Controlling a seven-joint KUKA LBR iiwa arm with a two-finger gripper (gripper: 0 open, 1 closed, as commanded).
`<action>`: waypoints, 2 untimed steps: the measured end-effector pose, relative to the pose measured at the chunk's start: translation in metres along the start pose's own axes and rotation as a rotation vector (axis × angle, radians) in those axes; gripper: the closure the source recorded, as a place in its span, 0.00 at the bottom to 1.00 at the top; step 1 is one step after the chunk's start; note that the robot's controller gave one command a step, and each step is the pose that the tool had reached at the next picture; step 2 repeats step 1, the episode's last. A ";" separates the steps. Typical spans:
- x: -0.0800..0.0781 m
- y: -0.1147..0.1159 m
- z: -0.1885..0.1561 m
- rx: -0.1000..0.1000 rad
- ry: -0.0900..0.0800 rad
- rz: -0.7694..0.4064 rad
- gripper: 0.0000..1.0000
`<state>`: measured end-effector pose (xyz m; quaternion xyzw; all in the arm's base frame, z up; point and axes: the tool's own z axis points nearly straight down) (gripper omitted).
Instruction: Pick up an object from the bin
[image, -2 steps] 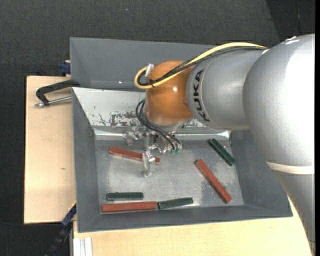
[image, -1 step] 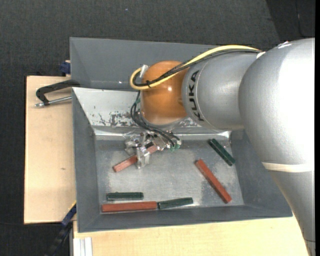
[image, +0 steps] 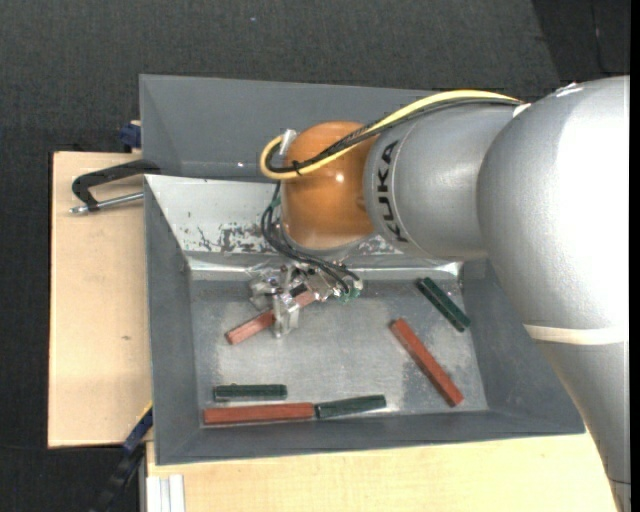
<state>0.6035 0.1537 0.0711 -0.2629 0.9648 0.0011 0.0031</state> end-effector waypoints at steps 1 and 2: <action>-0.005 0.023 -0.133 0.000 -0.001 -0.003 1.00; -0.005 0.023 -0.133 0.000 -0.001 -0.003 1.00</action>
Offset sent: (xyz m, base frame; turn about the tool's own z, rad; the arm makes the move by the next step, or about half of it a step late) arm 0.0000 0.0000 0.0000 0.0000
